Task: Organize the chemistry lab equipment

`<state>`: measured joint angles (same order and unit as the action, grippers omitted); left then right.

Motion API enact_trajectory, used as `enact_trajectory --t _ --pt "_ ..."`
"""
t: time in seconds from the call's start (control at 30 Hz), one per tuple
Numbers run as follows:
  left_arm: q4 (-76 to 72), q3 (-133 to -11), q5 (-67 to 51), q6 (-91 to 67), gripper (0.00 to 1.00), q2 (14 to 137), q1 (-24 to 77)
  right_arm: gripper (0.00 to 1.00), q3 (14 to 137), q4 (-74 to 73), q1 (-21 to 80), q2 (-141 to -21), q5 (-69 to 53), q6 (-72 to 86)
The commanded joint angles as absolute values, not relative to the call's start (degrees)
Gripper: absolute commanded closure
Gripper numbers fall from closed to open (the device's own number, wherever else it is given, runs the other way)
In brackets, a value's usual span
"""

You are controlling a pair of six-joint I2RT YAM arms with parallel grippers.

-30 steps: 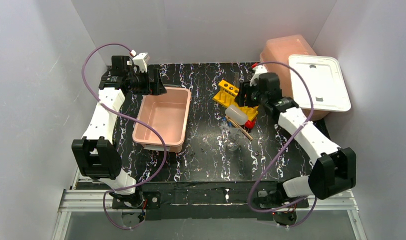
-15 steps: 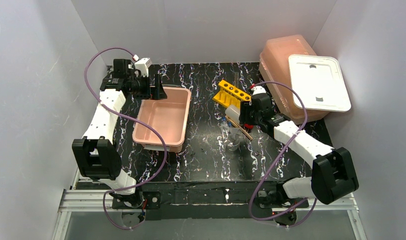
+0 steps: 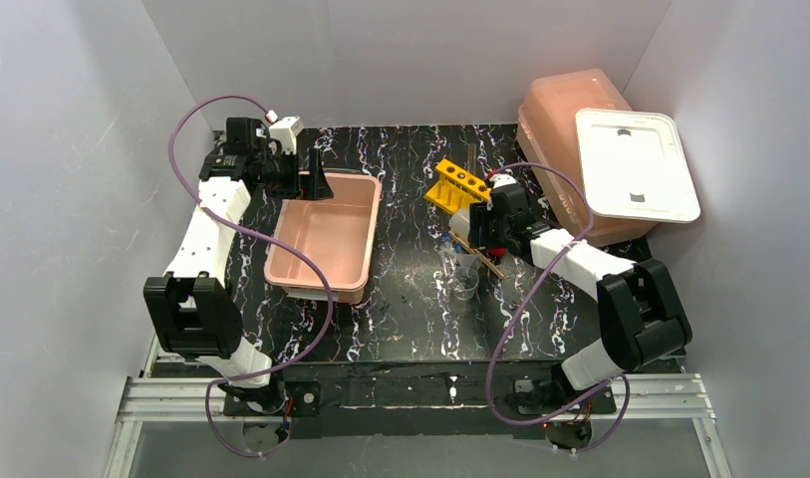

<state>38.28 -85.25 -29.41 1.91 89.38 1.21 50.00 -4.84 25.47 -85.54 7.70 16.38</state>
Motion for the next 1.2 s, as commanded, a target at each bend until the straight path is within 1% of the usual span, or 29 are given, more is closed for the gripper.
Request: enact_trajectory --t 0.0,0.27,0.63,0.73,0.87,1.07,1.17 --pt "39.9 -87.2 -30.0 2.8 0.02 87.6 0.9 0.34 51.1 -2.6 25.2 -86.6 4.9 16.3" --pt "39.9 -87.7 -30.1 2.4 0.02 87.6 1.0 0.37 51.2 -0.5 26.1 -87.6 -2.8 16.6" --pt "39.6 -87.4 -29.3 2.3 0.02 86.3 0.9 0.38 56.7 -1.6 27.3 -92.0 -6.7 18.5" --pt "39.6 -87.2 -29.2 2.3 0.02 85.8 0.9 0.38 57.9 -2.8 27.5 -90.6 -3.9 18.2" --pt "39.6 -87.3 -29.0 2.4 0.02 85.6 0.9 0.42 58.9 -5.3 28.7 -86.4 -1.9 16.3" --pt "39.4 -87.3 -29.6 1.6 0.02 85.7 0.9 0.47 60.9 -11.4 35.7 -85.0 1.9 14.7" --pt "39.1 -86.4 -29.6 1.6 0.02 85.4 0.9 0.50 59.3 -11.8 38.7 -84.5 3.5 16.1"
